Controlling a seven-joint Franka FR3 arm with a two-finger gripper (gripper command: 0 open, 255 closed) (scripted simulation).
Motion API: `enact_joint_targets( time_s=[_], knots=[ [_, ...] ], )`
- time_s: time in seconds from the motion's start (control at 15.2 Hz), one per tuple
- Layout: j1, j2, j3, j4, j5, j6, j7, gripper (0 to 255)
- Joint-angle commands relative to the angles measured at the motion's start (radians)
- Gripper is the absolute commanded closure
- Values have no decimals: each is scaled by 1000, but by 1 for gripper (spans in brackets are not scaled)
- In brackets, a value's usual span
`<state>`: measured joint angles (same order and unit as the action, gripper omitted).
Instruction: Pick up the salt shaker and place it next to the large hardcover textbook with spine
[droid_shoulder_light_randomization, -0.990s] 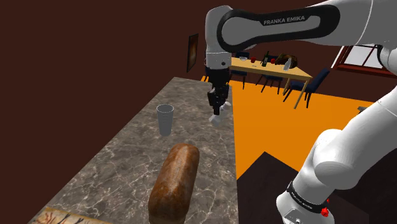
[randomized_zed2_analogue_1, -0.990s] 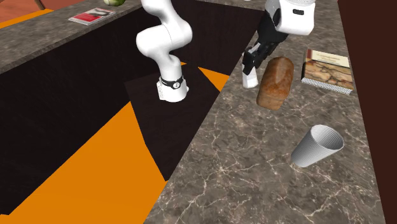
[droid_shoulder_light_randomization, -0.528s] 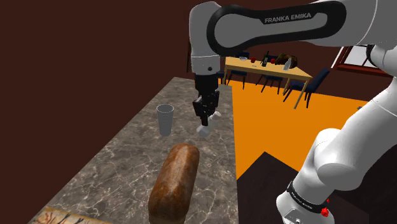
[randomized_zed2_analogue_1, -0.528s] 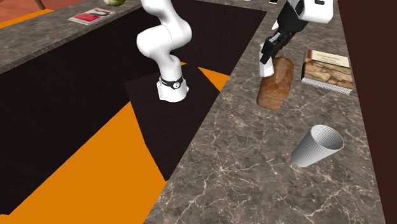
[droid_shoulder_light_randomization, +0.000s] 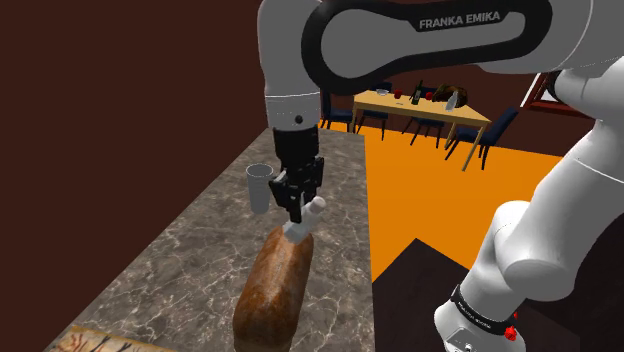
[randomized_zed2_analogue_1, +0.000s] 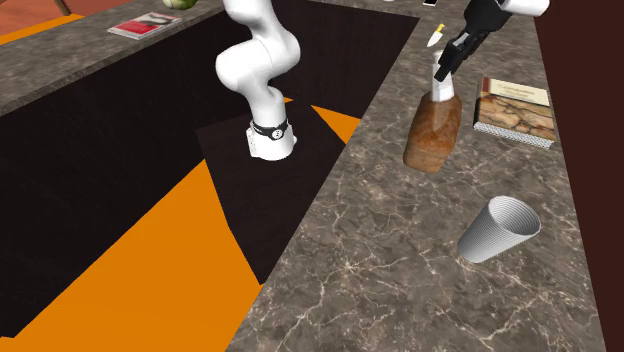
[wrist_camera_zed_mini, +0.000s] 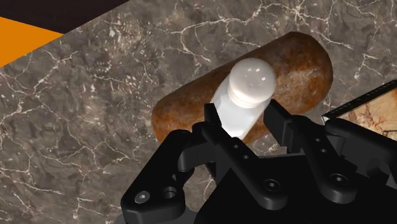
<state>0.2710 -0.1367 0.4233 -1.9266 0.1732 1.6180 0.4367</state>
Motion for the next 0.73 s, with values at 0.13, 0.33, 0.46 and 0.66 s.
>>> enact_joint_targets(
  time_s=[0.13, 0.33, 0.46, 0.66],
  knots=[
    [43, 105, 63, 105, -20, 8, 118, 255],
    [82, 187, 103, 190, -47, 7, 204, 255],
    [113, 248, 126, 254, -72, 3, 262, 255],
    [169, 348, 153, 364, -117, -12, 349, 255]
  ],
)
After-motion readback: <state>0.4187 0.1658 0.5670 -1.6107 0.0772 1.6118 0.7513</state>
